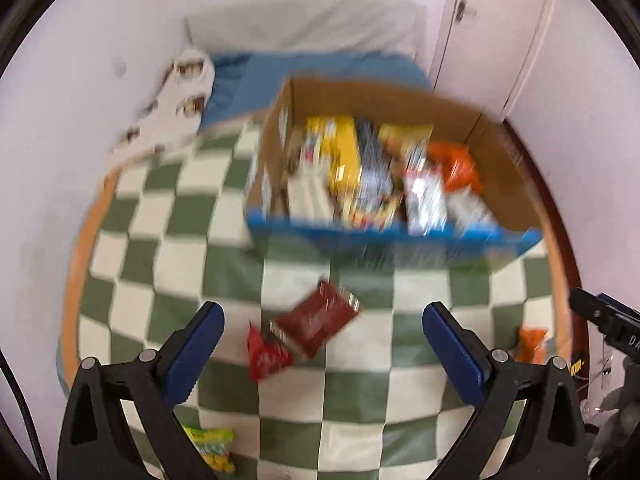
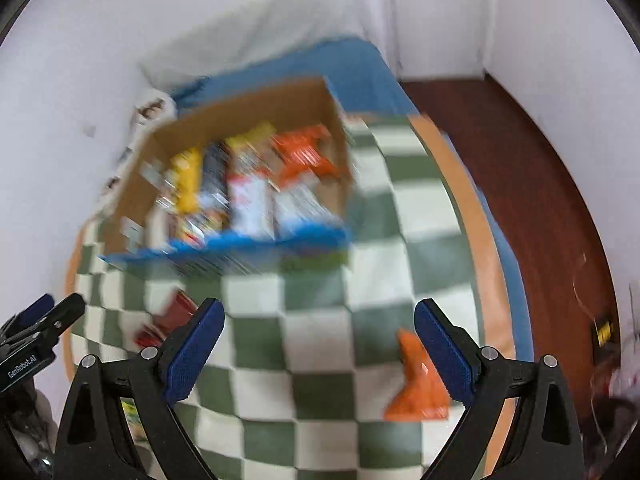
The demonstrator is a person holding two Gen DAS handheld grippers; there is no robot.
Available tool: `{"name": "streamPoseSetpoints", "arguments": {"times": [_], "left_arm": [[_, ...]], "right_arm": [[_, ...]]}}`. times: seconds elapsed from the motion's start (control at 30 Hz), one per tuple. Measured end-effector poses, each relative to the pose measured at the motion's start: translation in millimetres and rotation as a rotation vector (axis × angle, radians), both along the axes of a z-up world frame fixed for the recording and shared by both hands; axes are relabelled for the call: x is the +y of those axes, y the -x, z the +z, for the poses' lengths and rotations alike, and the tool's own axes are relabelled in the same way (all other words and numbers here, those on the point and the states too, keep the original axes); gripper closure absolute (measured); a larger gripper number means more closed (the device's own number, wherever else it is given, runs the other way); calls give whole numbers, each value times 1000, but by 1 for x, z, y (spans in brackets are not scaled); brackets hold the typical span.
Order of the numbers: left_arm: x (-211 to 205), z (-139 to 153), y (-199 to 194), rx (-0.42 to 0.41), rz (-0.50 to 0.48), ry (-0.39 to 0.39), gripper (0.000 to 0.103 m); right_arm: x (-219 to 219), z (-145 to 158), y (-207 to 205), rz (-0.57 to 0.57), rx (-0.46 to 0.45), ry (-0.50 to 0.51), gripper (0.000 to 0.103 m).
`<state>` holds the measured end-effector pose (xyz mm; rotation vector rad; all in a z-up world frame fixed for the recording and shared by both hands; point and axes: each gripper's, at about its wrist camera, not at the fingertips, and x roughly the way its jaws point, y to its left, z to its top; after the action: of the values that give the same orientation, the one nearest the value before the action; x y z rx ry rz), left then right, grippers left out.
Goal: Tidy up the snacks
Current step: 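Grasp the orange packet with right tool while left tool grasps green candy bag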
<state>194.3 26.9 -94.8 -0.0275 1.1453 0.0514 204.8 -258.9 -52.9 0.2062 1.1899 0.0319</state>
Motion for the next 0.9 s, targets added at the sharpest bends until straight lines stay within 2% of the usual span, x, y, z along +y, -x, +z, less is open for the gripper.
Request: {"name": "streamPoseSetpoints", "arguments": {"times": [0.1,0.27,0.4,0.43,0.5,0.57,0.6,0.77,0.9], "left_arm": [[-1,-40,5,86,25,11,1],[-4,-87,15,187,39,-3,1],[-6,-104,23,223,32,-36,1],[-5,-105,25,227,32,-37,1],[-4,-107,30,233,32,-42,1],[1,-106,36,237,36,-42,1],[5,-105,39,236,40,-42,1],[43,-104,61,258,99,-50,1],[81,-110,85,304,172,-50,1]], "right_arm": [[-28,-53,10,-54,131,22,5],[-62,-122,24,-119,268,53,5],[-79,-163,31,-159,339,47,6],[-81,-170,32,-162,345,42,11],[-82,-180,35,-162,358,16,24],[-77,-183,37,-142,352,27,30],[-72,-181,38,-122,341,29,37],[-30,-178,45,-8,323,17,40],[32,-183,59,140,336,-5,40]]}}
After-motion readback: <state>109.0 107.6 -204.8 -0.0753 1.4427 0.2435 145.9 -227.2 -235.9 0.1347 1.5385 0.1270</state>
